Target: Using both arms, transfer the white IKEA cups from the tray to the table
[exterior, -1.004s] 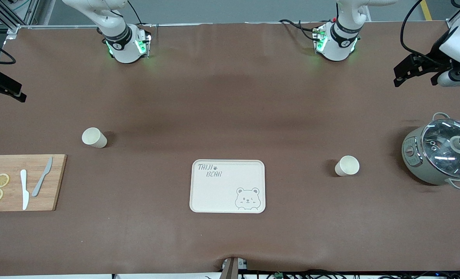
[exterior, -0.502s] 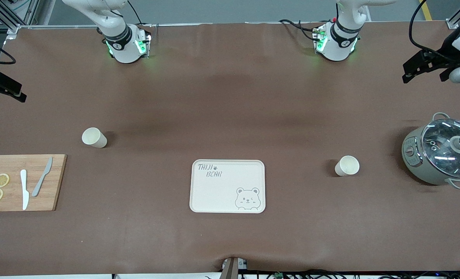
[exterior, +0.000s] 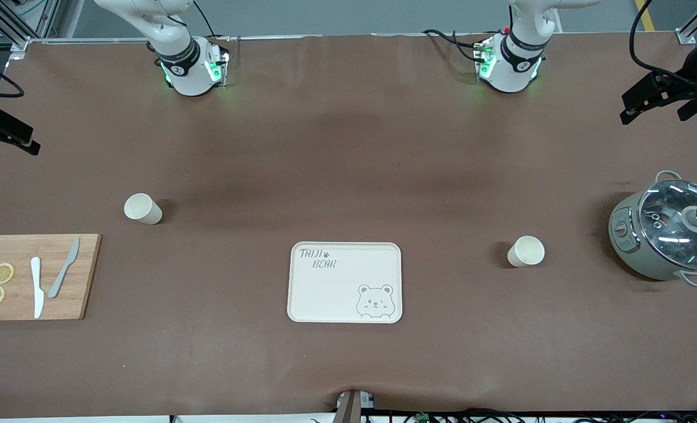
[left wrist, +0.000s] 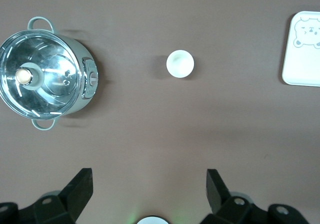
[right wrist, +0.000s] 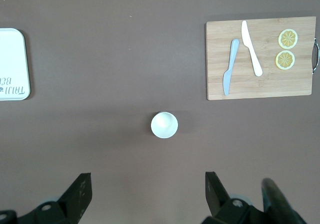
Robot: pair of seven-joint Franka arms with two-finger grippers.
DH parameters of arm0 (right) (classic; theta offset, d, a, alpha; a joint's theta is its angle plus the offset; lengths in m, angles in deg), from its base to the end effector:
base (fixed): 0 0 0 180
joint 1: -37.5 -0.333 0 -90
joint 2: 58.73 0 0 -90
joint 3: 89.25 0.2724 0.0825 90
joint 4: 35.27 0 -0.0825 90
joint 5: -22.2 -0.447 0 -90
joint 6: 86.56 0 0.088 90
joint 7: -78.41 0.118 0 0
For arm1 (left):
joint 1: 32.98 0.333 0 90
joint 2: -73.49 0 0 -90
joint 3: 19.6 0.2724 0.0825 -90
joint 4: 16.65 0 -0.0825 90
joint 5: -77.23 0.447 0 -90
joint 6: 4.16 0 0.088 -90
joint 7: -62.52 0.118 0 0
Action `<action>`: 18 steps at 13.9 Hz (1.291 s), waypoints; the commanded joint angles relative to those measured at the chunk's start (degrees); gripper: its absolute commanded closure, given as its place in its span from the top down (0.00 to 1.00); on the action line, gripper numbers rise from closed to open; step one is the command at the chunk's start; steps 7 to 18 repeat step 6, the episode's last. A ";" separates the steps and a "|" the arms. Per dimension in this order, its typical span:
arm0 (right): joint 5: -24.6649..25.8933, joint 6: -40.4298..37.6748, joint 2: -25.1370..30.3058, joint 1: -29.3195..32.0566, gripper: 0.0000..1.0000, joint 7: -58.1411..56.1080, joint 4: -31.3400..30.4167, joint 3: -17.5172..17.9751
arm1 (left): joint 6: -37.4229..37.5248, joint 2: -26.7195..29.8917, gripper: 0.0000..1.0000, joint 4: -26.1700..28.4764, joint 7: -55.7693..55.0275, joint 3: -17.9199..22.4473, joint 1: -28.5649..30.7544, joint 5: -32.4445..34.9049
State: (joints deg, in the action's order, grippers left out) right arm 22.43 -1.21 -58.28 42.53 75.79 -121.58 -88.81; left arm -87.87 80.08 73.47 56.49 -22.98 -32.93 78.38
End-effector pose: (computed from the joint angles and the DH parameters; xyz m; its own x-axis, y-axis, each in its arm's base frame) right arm 0.6052 -0.0491 0.6018 0.9994 -0.0347 -0.0091 -0.0347 -0.9994 0.0037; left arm 0.5731 -0.0326 0.6276 0.9988 0.0496 0.0058 0.0498 -0.9984 -0.0262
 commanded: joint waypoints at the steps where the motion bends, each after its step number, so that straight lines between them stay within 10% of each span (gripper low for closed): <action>1: -0.50 -0.45 -0.01 0.77 1.00 0.86 0.35 0.62 | 1.09 -1.13 1.00 -2.23 0.85 -0.05 0.30 -0.44; 18: -0.50 -0.45 -0.01 0.77 1.00 0.78 0.35 0.62 | 1.36 -1.22 1.00 -2.76 -0.03 -0.93 0.04 -0.44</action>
